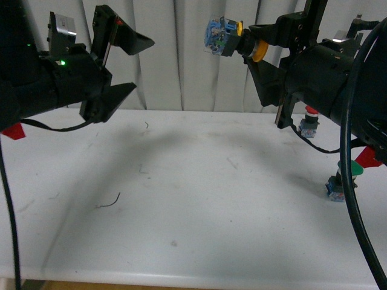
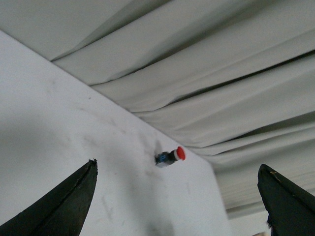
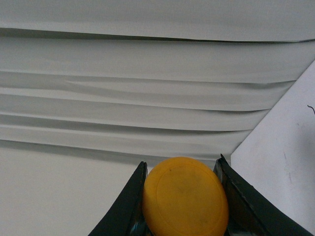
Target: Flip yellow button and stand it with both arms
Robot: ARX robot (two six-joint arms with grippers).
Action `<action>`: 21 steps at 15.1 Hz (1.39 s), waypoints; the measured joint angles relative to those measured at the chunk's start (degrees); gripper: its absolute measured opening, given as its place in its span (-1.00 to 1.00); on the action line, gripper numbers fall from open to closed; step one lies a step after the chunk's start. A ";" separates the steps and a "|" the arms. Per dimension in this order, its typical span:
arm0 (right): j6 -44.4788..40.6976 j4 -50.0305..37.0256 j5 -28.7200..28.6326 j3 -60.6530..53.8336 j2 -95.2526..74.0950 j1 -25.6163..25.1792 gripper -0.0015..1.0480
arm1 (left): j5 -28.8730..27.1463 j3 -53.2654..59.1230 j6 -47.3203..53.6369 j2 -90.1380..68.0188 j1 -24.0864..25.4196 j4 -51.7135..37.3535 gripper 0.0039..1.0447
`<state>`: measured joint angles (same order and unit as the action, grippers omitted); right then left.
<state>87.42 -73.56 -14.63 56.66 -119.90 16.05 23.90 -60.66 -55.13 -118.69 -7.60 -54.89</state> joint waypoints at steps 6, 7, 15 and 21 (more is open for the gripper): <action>-0.02 0.02 0.04 -0.79 0.07 -0.02 -0.30 | -8.59 15.93 40.37 26.62 4.07 15.85 0.88; -0.02 0.02 0.04 -0.79 0.07 -0.11 -0.30 | -8.90 17.00 41.79 28.20 4.07 16.76 0.88; -0.04 0.02 -0.33 -0.55 0.50 -0.98 -0.30 | -8.61 33.18 58.69 57.00 10.01 29.24 0.88; -0.44 0.04 -0.28 -0.48 1.05 -1.09 -0.30 | -23.93 49.70 55.52 80.83 7.67 28.39 -0.52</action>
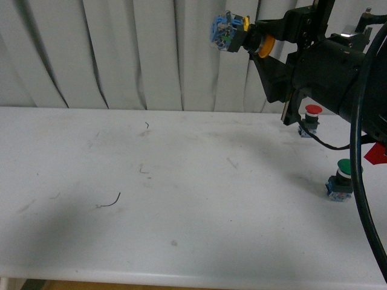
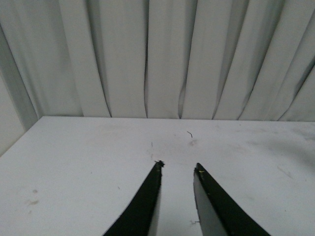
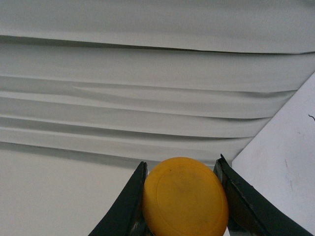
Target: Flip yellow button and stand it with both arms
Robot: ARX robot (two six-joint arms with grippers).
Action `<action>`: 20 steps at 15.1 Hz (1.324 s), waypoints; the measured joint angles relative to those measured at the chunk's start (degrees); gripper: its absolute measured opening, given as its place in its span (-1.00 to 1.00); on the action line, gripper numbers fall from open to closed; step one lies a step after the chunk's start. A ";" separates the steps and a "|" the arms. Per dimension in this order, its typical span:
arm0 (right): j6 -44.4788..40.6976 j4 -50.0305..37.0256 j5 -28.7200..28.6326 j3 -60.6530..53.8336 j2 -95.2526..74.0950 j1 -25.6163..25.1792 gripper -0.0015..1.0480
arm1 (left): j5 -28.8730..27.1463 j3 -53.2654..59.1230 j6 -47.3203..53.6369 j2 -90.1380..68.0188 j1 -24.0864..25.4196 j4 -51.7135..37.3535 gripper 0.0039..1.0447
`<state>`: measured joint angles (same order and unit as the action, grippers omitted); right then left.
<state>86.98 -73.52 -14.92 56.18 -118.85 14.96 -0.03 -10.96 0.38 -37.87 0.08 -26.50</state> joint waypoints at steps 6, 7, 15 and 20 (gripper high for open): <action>-0.04 -0.04 0.50 0.00 0.98 0.02 -0.30 | 0.00 6.40 -0.22 10.25 0.00 3.87 -0.97; -0.20 0.00 0.50 0.00 0.98 0.07 -0.30 | 0.00 7.04 -0.22 11.91 0.00 4.90 -0.97; -0.66 -0.02 0.46 -0.20 0.96 0.17 -0.30 | -0.02 10.45 -0.22 22.69 0.00 11.23 -0.97; -0.70 -0.02 0.44 -0.33 0.96 0.42 -0.30 | 0.00 10.45 -0.22 27.50 0.00 16.11 -0.97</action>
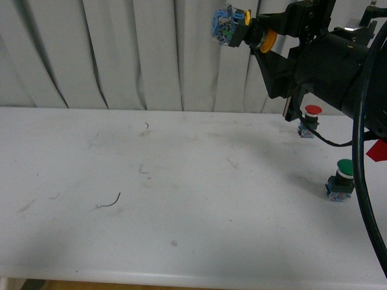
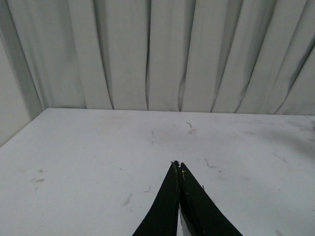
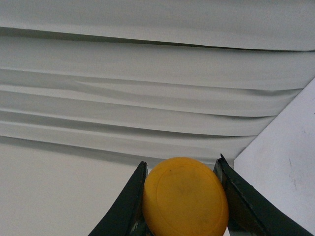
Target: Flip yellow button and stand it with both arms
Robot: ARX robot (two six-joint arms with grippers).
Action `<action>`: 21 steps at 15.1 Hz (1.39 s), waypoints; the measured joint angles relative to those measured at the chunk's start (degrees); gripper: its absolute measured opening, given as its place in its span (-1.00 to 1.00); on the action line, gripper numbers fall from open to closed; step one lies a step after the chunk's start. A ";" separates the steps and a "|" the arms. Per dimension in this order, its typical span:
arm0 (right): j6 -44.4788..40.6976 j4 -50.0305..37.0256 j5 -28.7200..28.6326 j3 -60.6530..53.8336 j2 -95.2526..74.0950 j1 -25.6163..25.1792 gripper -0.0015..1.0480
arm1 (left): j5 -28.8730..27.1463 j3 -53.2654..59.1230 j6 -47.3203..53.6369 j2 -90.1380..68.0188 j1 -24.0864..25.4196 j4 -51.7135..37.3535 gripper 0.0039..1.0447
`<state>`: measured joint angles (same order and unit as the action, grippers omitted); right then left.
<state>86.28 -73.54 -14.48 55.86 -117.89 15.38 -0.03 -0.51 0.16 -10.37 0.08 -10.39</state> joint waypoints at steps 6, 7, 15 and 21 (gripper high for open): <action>-0.61 0.04 -0.35 -0.13 0.00 0.09 -0.30 | 0.00 -0.04 -0.04 9.88 -0.04 10.67 -0.97; -1.05 0.13 -0.79 -0.26 0.00 0.07 -0.30 | 0.00 -0.04 -0.04 9.88 -0.04 10.60 -0.97; -39.69 20.90 -6.03 3.41 9.68 -11.34 -0.30 | 0.00 -0.04 -0.04 9.88 -0.07 10.60 -0.97; -76.56 47.74 7.45 13.07 6.12 -22.95 -0.30 | 0.00 -0.04 -0.13 9.88 -0.04 10.60 -0.23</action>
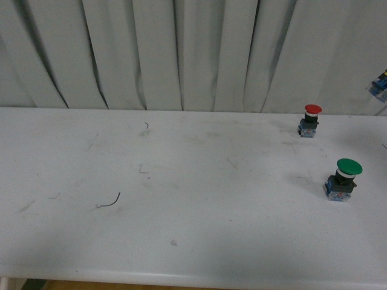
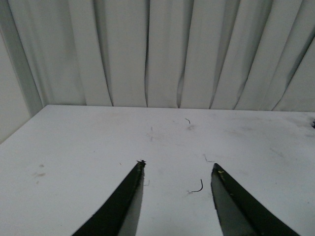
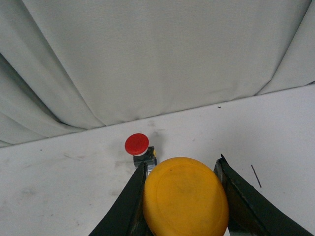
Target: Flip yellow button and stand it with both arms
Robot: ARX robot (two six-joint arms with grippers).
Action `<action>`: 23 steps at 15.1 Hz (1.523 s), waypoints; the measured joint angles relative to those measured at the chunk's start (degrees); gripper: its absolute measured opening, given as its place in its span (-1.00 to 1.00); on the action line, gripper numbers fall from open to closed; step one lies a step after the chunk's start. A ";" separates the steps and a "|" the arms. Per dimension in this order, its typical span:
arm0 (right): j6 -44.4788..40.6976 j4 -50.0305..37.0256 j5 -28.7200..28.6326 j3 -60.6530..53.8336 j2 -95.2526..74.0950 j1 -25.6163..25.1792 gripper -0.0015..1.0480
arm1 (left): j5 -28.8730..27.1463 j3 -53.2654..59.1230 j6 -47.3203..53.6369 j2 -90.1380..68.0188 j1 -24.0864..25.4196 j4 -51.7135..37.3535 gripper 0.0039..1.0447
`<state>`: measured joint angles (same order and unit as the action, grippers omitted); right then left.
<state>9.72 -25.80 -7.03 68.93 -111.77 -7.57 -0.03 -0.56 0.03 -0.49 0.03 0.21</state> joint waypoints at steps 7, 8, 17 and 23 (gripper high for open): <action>-9.22 9.33 8.24 11.13 -6.86 3.52 -0.30 | 0.02 0.00 0.00 0.00 -0.02 0.02 0.88; -12.17 9.09 12.26 11.50 -9.62 5.09 -0.30 | 0.02 0.00 0.00 0.00 -0.02 0.02 0.88; -10.78 7.32 25.05 15.65 -21.20 11.67 -0.30 | 0.00 0.00 0.00 0.00 -0.02 0.00 0.88; -8.70 8.28 24.35 21.57 -27.08 11.65 -0.30 | 0.00 0.00 0.00 0.00 -0.02 0.00 0.88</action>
<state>1.02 -17.52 17.32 90.50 -138.85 4.08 -0.03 -0.56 0.03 -0.49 0.01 0.21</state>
